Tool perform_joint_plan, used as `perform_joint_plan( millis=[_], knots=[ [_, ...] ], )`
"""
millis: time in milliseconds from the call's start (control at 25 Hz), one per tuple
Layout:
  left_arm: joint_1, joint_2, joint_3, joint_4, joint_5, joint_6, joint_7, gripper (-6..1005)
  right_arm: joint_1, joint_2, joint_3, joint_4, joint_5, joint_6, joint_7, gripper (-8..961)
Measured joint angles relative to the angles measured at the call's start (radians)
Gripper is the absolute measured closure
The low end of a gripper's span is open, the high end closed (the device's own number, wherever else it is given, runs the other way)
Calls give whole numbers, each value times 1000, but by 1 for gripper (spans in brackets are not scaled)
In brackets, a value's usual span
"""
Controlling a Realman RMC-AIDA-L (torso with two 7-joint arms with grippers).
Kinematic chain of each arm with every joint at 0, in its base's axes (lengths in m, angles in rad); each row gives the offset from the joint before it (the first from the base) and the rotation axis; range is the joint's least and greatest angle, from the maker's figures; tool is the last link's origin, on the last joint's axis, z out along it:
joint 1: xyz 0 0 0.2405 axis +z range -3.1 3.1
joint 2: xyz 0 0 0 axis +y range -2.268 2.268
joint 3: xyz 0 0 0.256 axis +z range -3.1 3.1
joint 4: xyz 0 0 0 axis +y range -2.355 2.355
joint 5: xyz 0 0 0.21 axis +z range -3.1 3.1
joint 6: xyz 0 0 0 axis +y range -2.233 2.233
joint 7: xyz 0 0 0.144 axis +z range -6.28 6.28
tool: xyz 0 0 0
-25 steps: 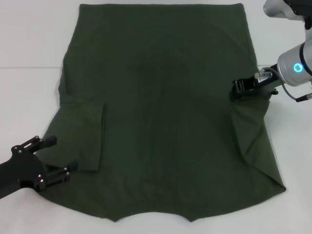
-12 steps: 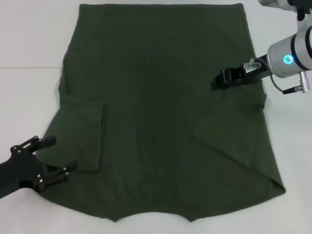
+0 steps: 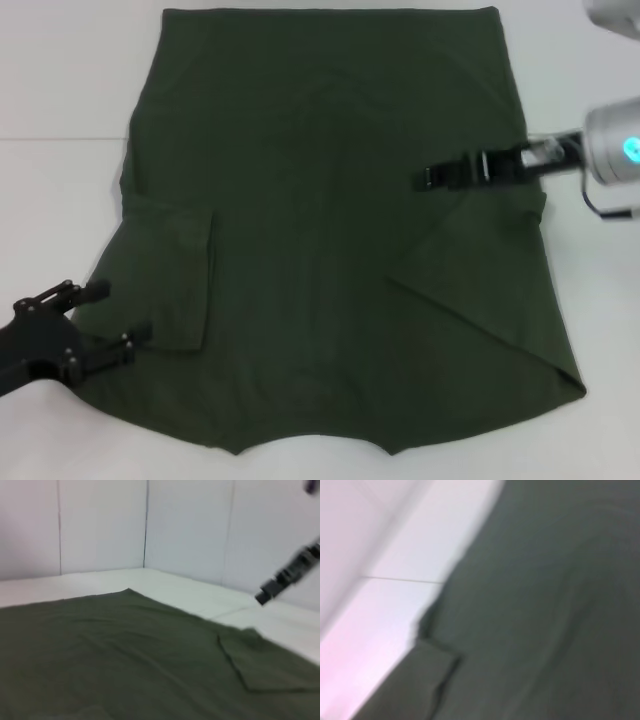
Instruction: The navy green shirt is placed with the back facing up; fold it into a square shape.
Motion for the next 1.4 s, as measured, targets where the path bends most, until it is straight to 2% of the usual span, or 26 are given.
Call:
perform_joint_plan(
  millis=[160,280,400,480,520,720,920,1040,1240,1400],
  knots=[
    [-9,30,-36,14,3,86,-195,146,-151,6,12,-4,214,-119,-327,319],
    [-13,59,-53,45,25,153,-420,146,-278,25,17,-8,317,-194,-587,193],
    [-25,82,-75,83,100,201,-658,145,-399,57,21,0,379,-215,-876,98],
    [-37,93,-91,103,166,224,-795,145,-445,70,18,30,391,-217,-1032,35],
    [-43,97,-95,107,192,231,-841,145,-460,73,16,59,394,-217,-1117,35],
    [-78,122,-142,122,327,267,-1079,146,-470,71,29,229,406,-189,-1394,34],
    [-106,149,-156,168,388,271,-1174,160,-464,69,58,260,407,-184,-1482,34],
    [-136,153,-143,164,453,226,-1196,168,-461,66,58,249,406,-200,-1483,34],
    [-152,148,-53,154,485,121,-1238,182,-456,64,56,235,403,-212,-1475,35],
    [-164,154,-52,128,510,91,-1260,194,-451,64,53,235,402,-207,-1474,35]
  ],
)
